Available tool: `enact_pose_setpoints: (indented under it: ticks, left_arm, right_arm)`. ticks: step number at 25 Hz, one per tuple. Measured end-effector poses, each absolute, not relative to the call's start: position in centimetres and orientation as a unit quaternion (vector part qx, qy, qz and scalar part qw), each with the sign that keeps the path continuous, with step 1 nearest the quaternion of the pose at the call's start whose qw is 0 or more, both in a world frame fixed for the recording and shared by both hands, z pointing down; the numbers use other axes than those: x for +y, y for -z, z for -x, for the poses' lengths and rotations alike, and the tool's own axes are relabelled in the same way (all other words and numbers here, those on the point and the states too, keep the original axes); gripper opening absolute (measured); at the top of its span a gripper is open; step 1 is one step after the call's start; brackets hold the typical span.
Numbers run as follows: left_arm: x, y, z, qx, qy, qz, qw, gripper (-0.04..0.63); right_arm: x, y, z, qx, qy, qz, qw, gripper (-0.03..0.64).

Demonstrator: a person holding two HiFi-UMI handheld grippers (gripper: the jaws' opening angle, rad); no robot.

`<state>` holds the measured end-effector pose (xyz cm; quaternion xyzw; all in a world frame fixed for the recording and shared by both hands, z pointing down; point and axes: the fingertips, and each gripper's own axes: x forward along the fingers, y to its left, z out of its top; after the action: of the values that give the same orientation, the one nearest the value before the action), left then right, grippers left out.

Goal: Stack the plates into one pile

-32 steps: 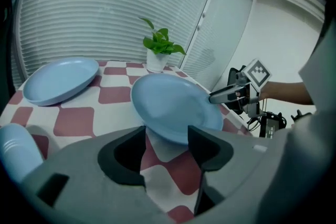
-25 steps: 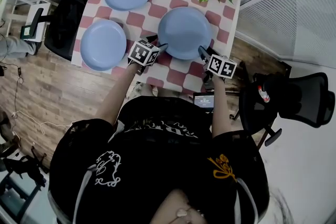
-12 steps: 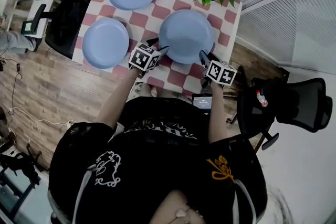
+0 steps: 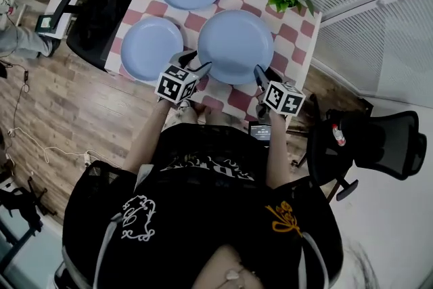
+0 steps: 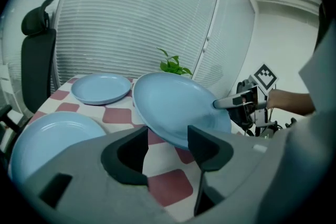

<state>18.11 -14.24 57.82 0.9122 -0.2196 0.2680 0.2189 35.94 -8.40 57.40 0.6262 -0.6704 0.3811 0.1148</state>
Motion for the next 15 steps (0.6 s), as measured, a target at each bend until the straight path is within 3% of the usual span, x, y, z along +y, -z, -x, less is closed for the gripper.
enact_pose_setpoints:
  ticks: [15]
  left_arm:
    - [-13.5, -57.5, 1.6, -0.355, -0.251, -0.866, 0.248, 0.239]
  right_arm:
    - [-12.3, -58.3, -17.1, -0.747, -0.379, -0.522, 0.165, 0.137]
